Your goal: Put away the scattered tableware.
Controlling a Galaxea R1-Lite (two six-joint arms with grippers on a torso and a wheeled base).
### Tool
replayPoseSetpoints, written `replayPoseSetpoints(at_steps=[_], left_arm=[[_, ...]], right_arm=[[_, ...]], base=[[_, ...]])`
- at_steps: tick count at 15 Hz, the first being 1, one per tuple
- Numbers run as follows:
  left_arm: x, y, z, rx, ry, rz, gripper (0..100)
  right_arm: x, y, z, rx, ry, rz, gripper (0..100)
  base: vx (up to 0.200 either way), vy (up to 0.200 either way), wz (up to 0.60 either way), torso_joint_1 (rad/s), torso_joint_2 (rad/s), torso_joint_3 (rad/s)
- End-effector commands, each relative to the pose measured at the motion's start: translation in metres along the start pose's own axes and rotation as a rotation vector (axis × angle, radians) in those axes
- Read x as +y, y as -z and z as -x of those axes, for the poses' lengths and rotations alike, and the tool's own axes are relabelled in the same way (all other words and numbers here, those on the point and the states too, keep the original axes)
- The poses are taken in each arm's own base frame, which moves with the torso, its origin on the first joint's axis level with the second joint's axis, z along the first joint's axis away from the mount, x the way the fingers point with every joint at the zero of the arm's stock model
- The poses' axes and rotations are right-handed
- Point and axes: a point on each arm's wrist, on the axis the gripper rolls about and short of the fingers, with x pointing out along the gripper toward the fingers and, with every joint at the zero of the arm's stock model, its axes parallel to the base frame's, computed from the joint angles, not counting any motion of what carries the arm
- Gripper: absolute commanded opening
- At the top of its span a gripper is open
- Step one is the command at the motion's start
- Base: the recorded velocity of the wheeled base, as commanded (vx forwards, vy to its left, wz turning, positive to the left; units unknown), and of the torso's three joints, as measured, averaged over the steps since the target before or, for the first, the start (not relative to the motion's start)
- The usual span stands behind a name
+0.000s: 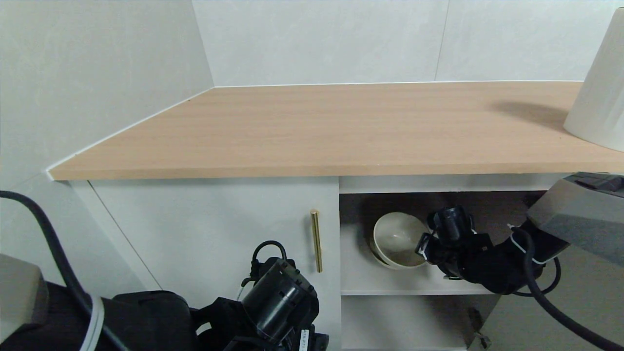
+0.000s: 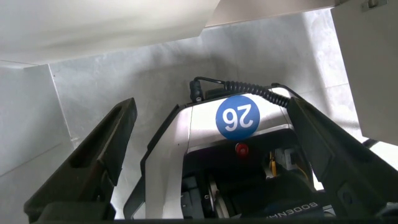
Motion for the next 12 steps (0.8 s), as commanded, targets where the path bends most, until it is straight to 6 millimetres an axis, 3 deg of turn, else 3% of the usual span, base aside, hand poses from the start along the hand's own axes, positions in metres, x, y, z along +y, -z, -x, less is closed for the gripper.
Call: replayPoseSetpoints(at_steps=[1, 5, 9, 12], left_arm=[[0.0, 0.0, 0.0, 0.0, -0.001, 0.0, 100], [0.0, 0.0, 0.0, 0.0, -0.001, 0.0, 100], [0.0, 0.0, 0.0, 0.0, -0.001, 0.0, 100], [0.0, 0.0, 0.0, 0.0, -0.001, 0.0, 100]], right_arm=[[-0.001, 0.001, -0.004, -0.002, 0.011, 0.002, 0], [-0.001, -0.001, 0.002, -0.003, 0.011, 0.007, 0], [0.001, -0.006, 0.024, 0.067, -0.048, 0.016, 0], [0.002, -0.005, 0.022, 0.066, -0.046, 0.017, 0]], base=[[0.0, 0.0, 0.0, 0.0, 0.0, 0.0], [0.0, 0.0, 0.0, 0.0, 0.0, 0.0], [0.0, 0.0, 0.0, 0.0, 0.0, 0.0], [0.0, 0.0, 0.0, 0.0, 0.0, 0.0]])
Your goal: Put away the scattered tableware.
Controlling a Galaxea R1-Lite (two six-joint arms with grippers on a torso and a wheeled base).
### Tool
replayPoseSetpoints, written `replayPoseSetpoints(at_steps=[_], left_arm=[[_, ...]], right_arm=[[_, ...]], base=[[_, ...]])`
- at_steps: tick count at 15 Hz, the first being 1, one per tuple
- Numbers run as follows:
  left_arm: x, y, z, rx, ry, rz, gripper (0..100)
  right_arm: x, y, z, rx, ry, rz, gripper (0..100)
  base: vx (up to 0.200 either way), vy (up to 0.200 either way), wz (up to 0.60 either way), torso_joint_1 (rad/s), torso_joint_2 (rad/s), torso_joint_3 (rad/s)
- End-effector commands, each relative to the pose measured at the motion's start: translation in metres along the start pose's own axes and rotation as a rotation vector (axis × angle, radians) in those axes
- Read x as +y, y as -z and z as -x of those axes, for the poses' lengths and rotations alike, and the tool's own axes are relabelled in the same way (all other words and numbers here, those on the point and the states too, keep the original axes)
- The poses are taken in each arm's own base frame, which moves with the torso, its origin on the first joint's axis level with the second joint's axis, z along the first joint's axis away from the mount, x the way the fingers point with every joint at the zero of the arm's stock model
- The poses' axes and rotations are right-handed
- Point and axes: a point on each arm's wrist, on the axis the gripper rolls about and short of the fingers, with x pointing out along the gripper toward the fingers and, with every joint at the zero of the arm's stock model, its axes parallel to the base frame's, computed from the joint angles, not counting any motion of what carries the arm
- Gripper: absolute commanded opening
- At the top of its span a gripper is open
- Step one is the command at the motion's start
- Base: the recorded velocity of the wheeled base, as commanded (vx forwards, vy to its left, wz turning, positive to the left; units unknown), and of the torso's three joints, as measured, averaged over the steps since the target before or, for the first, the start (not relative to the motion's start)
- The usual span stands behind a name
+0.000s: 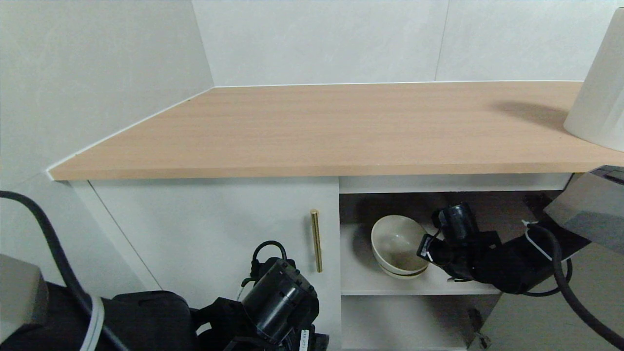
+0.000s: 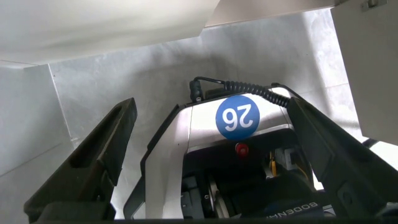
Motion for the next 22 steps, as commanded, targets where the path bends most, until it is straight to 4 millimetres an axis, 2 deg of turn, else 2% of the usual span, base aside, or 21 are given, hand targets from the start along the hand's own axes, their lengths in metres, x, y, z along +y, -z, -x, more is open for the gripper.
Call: replayPoseSetpoints(at_steps=[1, 10, 11, 17, 19, 22], left_arm=[[0.0, 0.0, 0.0, 0.001, -0.001, 0.0, 100], [0.0, 0.0, 0.0, 0.001, -0.001, 0.0, 100], [0.0, 0.0, 0.0, 0.001, -0.001, 0.0, 100], [0.0, 0.0, 0.0, 0.0, 0.0, 0.0, 100], [0.001, 0.0, 0.002, 0.0, -0.002, 0.0, 100], [0.004, -0.002, 0.011, -0.012, 0.0, -0.001, 100]], right_arm=[[0.001, -0.001, -0.002, -0.007, 0.001, -0.002, 0], [-0.002, 0.003, -0.013, -0.023, 0.052, 0.008, 0], [-0.002, 0.003, -0.013, -0.022, 0.053, 0.009, 100], [-0.001, 0.002, -0.009, -0.026, 0.046, 0.012, 100], [-0.002, -0.002, 0.009, -0.025, 0.025, 0.038, 100], [0.001, 0.009, 0.061, 0.056, -0.141, 0.198, 100]], base=[[0.0, 0.0, 0.0, 0.0, 0.0, 0.0], [0.0, 0.0, 0.0, 0.0, 0.0, 0.0], [0.0, 0.0, 0.0, 0.0, 0.0, 0.0], [0.0, 0.0, 0.0, 0.0, 0.0, 0.0], [0.0, 0.0, 0.0, 0.0, 0.0, 0.0], [0.0, 0.0, 0.0, 0.0, 0.0, 0.0]])
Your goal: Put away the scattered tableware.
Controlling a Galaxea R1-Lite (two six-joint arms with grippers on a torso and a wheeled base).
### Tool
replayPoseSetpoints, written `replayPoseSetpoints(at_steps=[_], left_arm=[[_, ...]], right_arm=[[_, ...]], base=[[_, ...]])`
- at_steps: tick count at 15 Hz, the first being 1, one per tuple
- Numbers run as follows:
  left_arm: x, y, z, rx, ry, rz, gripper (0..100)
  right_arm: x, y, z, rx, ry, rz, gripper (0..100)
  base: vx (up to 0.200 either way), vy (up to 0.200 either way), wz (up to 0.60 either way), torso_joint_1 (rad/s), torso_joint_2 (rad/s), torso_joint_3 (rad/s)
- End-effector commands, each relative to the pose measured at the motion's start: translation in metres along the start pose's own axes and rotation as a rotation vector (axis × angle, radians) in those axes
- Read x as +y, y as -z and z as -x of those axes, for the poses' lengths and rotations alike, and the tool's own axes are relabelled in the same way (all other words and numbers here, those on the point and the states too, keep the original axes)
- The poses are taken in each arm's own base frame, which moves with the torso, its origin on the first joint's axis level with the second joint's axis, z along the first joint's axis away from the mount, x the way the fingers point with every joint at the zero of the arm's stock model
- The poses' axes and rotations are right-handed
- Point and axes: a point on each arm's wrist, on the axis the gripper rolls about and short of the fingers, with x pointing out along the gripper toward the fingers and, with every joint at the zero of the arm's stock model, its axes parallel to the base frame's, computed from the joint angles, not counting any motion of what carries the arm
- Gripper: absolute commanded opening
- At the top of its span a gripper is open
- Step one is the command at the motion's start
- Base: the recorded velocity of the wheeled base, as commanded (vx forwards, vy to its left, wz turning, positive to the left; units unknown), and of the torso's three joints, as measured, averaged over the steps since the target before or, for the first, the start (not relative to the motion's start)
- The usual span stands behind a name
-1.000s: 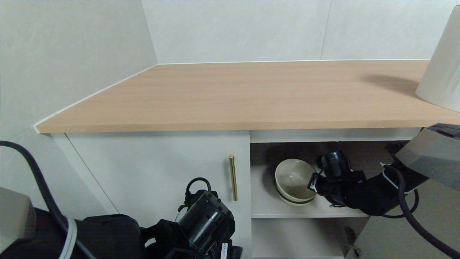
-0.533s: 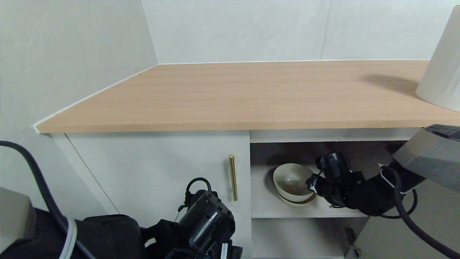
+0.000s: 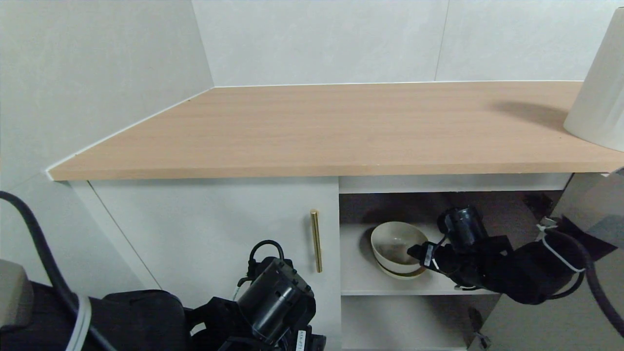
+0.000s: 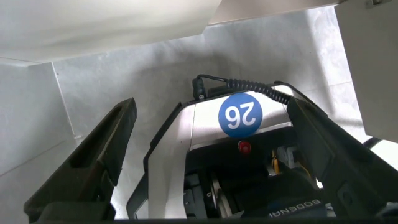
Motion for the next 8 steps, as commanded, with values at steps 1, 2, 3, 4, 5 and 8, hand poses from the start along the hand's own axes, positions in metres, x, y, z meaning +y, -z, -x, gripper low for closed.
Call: replayPoseSetpoints(at_steps=[1, 2, 3, 4, 5, 8], left_arm=[[0.003, -0.002, 0.009, -0.011, 0.005, 0.003, 100], [0.006, -0.001, 0.017, -0.006, 0.002, -0.014, 100], [0.008, -0.002, 0.024, -0.013, 0.005, -0.02, 100], [0.012, -0.003, 0.034, -0.023, 0.009, -0.016, 100], [0.014, -0.004, 0.038, -0.03, 0.012, -0.01, 100], [0.041, -0.009, 0.075, -0.107, 0.01, -0.004, 100]], right_arm=[[0.008, 0.004, 0.048, 0.027, -0.149, 0.111, 100], [0.005, 0.013, 0.065, 0.063, -0.218, 0.216, 100], [0.004, 0.02, 0.076, 0.083, -0.266, 0.29, 100], [0.005, 0.023, 0.089, 0.084, -0.314, 0.337, 100], [0.006, 0.024, 0.094, 0.082, -0.329, 0.346, 100], [0.009, 0.012, 0.143, 0.113, -0.348, 0.383, 100]], base=[[0.0, 0.0, 0.0, 0.0, 0.0, 0.0], [0.0, 0.0, 0.0, 0.0, 0.0, 0.0], [0.0, 0.0, 0.0, 0.0, 0.0, 0.0], [0.0, 0.0, 0.0, 0.0, 0.0, 0.0], [0.0, 0.0, 0.0, 0.0, 0.0, 0.0], [0.0, 0.0, 0.0, 0.0, 0.0, 0.0]])
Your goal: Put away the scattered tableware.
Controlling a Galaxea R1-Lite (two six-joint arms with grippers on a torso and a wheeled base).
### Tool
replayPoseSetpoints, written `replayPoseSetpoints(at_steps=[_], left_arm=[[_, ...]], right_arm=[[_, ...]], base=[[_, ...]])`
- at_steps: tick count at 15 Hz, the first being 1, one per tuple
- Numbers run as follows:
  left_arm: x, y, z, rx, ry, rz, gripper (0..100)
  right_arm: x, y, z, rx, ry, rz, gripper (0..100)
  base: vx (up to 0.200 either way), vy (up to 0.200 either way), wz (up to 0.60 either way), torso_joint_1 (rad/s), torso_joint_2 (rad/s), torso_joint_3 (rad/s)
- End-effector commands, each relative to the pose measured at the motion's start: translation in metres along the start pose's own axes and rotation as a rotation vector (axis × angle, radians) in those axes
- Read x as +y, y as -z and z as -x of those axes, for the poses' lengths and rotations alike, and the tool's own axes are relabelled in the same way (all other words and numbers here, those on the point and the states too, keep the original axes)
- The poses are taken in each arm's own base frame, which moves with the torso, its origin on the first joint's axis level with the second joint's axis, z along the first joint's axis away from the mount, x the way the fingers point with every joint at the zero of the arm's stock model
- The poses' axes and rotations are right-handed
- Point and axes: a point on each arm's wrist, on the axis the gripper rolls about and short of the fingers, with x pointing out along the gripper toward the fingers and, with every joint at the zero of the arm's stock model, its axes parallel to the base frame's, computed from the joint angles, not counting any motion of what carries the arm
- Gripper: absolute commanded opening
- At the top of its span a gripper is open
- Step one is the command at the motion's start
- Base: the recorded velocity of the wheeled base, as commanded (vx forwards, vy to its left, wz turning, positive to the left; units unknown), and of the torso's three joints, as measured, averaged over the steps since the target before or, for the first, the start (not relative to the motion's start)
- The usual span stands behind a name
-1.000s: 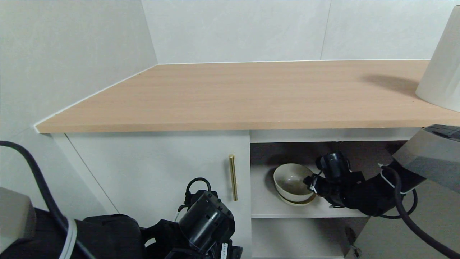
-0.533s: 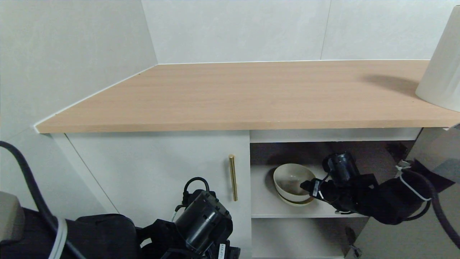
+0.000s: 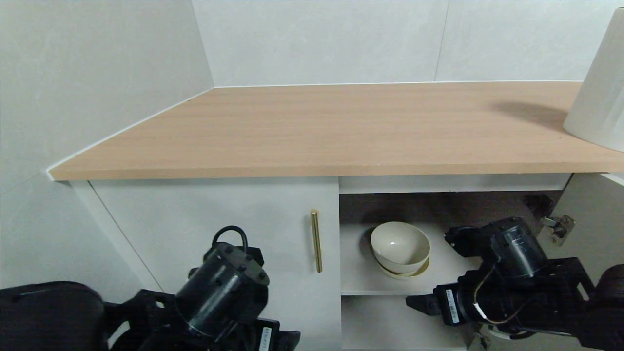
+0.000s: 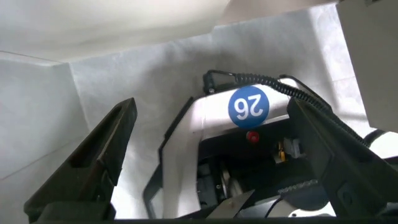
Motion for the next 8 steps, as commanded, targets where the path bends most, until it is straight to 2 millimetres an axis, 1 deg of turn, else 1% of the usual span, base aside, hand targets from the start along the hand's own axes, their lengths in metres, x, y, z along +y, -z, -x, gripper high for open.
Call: replayPoseSetpoints(at_steps=[1, 3, 4, 5, 7, 8], left_arm=[[0.024, -0.006, 0.038, -0.115, 0.026, 0.013, 100], [0.035, -0.006, 0.057, -0.182, 0.042, 0.027, 100], [0.042, -0.006, 0.063, -0.19, 0.028, 0.026, 100], [0.046, -0.006, 0.064, -0.192, 0.013, 0.025, 100], [0.052, -0.007, 0.061, -0.188, -0.013, 0.044, 100], [0.051, -0.007, 0.06, -0.184, -0.015, 0.044, 100]], right_arm=[[0.015, -0.021, 0.068, -0.053, -0.048, 0.025, 100], [0.019, -0.026, 0.104, -0.033, -0.057, 0.034, 100], [0.019, -0.025, 0.109, -0.024, -0.051, 0.037, 100], [0.018, -0.024, 0.109, -0.027, -0.038, 0.034, 100], [0.017, -0.023, 0.111, -0.031, -0.02, 0.031, 100], [0.016, -0.022, 0.108, -0.02, -0.014, 0.029, 100]], base=[[0.0, 0.0, 0.0, 0.0, 0.0, 0.0], [0.0, 0.0, 0.0, 0.0, 0.0, 0.0], [0.0, 0.0, 0.0, 0.0, 0.0, 0.0], [0.0, 0.0, 0.0, 0.0, 0.0, 0.0], [0.0, 0.0, 0.0, 0.0, 0.0, 0.0], [0.0, 0.0, 0.0, 0.0, 0.0, 0.0]])
